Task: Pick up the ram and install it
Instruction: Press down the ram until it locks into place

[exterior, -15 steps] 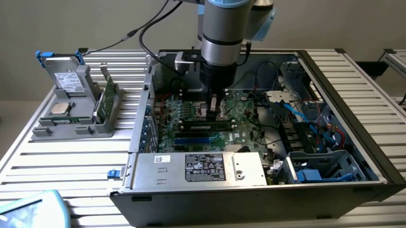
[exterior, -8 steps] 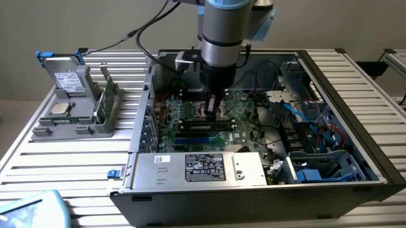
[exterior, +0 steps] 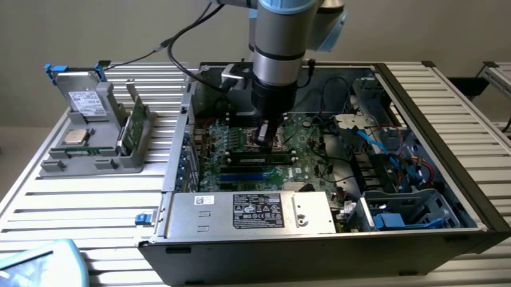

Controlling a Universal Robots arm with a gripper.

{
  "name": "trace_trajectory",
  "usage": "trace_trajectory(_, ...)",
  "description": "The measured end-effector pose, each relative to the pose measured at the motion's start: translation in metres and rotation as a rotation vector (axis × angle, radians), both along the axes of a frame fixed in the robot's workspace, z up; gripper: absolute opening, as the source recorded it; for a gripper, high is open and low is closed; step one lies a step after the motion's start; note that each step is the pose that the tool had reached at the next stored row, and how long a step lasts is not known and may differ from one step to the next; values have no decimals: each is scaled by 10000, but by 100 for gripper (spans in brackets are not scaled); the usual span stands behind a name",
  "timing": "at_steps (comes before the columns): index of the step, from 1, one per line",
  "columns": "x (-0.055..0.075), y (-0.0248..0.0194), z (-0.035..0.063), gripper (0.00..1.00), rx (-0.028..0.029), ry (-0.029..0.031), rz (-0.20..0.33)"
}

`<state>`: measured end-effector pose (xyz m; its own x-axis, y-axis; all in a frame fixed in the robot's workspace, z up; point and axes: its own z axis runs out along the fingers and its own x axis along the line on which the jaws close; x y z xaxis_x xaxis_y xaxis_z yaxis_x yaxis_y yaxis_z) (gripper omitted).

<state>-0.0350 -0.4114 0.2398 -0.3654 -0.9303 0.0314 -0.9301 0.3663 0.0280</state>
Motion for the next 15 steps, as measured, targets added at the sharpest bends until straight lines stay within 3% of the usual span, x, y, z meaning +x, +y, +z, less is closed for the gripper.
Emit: trace_trajectory(15,0,0,-24,11,-23,-14,-2241)
